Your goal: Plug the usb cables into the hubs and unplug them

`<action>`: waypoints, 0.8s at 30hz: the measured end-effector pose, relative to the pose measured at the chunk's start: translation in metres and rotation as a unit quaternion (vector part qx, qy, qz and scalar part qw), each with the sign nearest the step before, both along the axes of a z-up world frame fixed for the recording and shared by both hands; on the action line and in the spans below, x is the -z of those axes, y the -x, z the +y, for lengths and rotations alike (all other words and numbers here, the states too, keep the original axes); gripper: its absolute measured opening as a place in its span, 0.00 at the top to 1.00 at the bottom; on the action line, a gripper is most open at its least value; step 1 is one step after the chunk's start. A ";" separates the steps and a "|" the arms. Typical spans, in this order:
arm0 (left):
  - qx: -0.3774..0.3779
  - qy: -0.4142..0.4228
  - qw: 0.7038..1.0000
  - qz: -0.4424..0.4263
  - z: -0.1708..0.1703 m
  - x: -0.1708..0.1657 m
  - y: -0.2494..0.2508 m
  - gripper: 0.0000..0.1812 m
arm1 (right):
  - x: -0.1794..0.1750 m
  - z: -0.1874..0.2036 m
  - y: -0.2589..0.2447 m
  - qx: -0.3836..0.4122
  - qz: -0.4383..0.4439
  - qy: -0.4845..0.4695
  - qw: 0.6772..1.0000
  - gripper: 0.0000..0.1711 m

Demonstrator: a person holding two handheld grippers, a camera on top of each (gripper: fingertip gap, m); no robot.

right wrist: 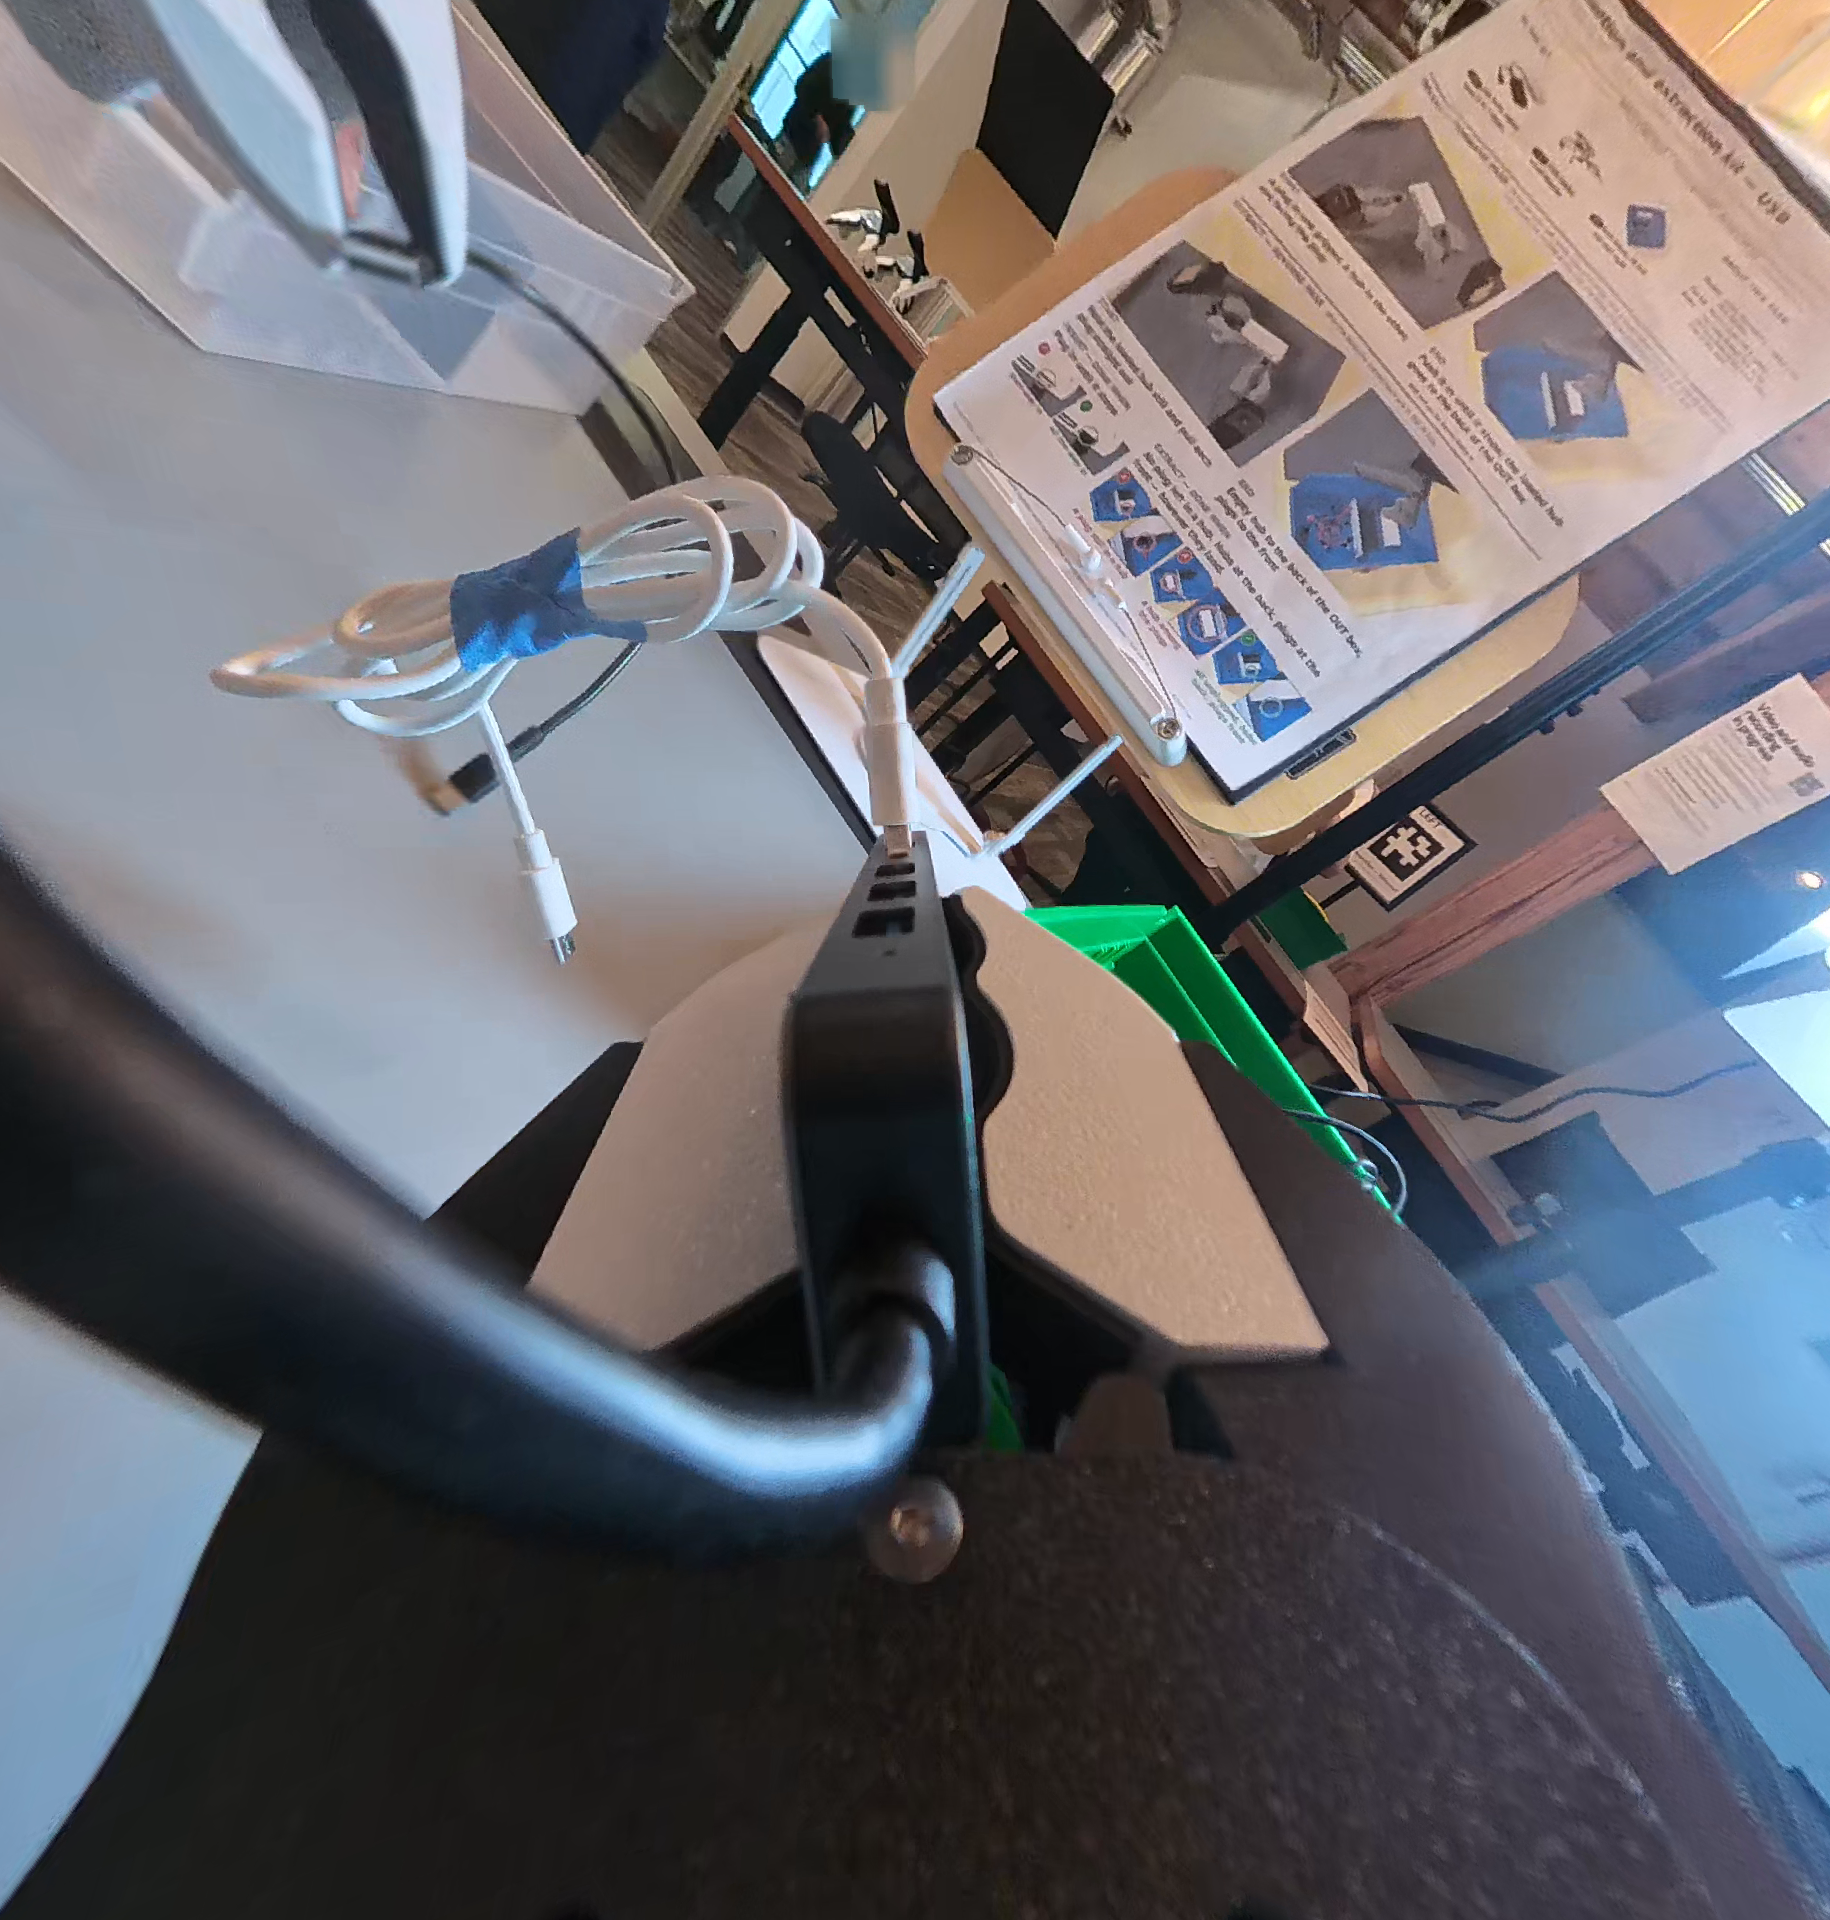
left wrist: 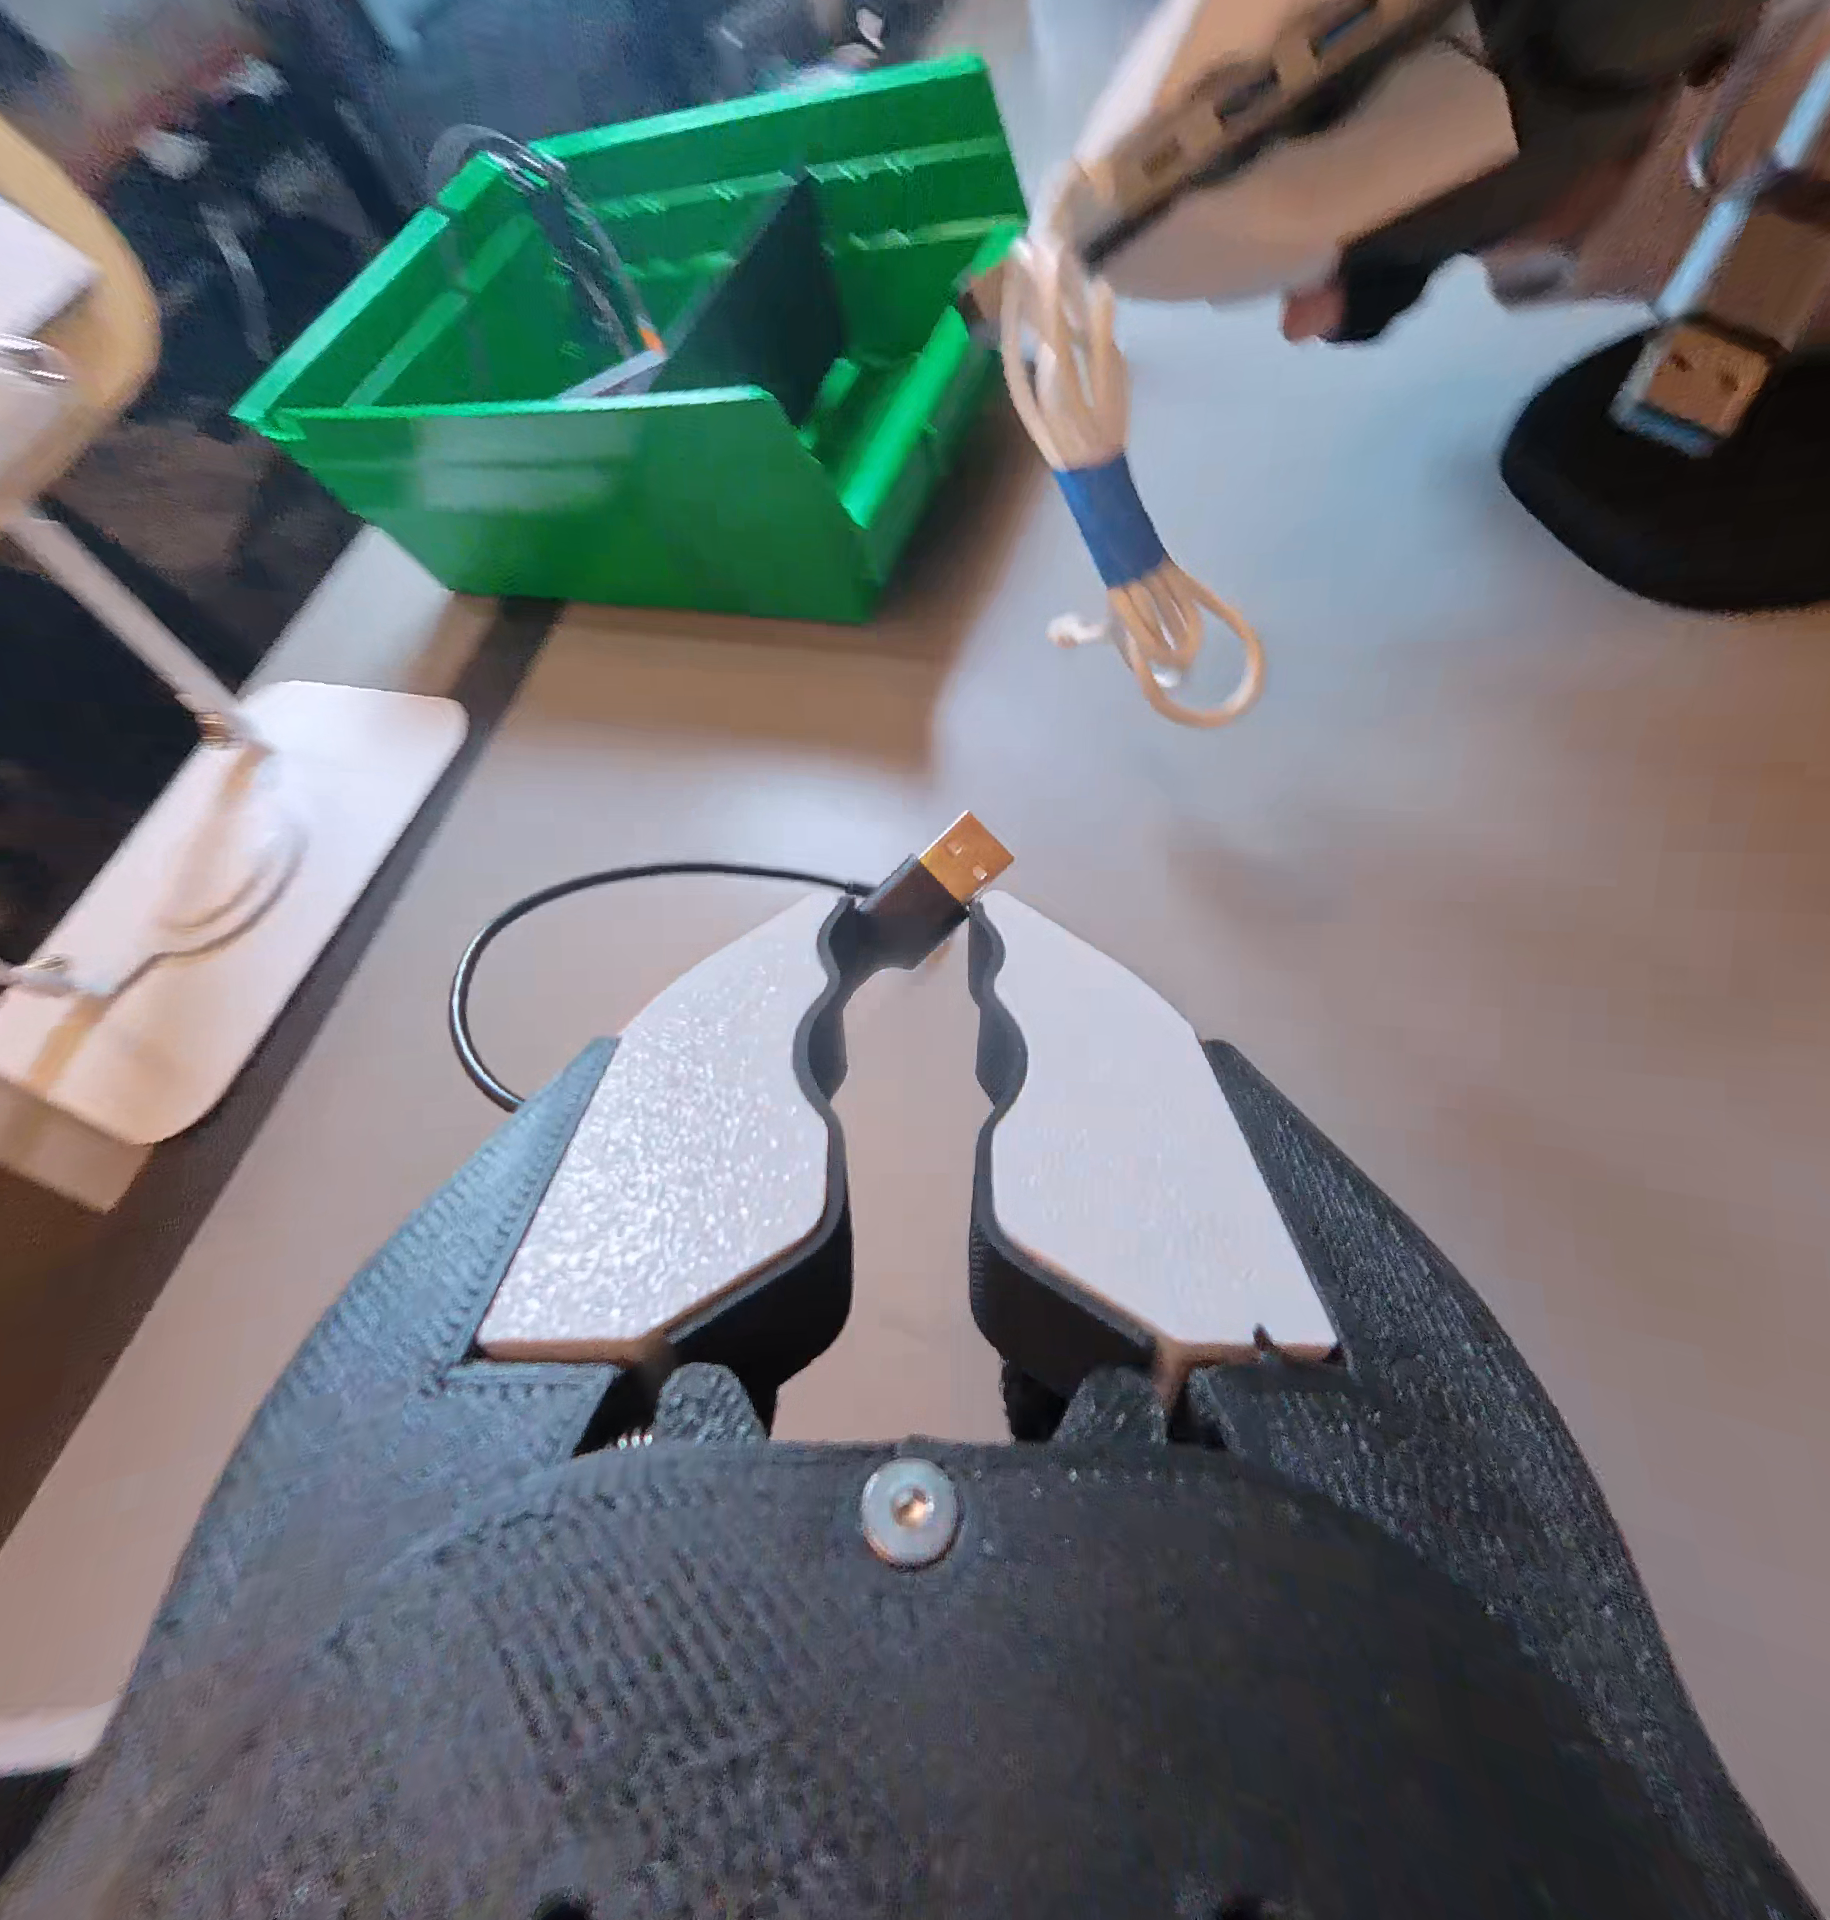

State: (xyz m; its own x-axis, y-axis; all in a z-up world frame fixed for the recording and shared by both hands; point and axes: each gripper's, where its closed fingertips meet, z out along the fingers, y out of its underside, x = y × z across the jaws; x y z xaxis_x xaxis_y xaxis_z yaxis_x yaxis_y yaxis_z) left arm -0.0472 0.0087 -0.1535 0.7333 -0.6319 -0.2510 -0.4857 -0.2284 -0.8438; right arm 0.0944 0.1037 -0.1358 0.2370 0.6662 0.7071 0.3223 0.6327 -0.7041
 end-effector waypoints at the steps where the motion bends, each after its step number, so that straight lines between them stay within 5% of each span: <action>1: -0.018 -0.017 1.000 -0.003 -0.001 -0.006 0.002 0.89 | 0.000 -0.003 0.002 -0.003 -0.001 -0.004 1.000 0.92; 8: -0.073 -0.156 0.985 0.005 -0.009 -0.012 0.000 0.89 | 0.012 -0.022 0.015 -0.026 -0.034 -0.044 0.998 0.92; 24: -0.059 -0.174 0.977 0.111 -0.010 0.022 -0.014 0.89 | 0.039 -0.032 0.026 -0.035 -0.097 -0.076 0.992 0.92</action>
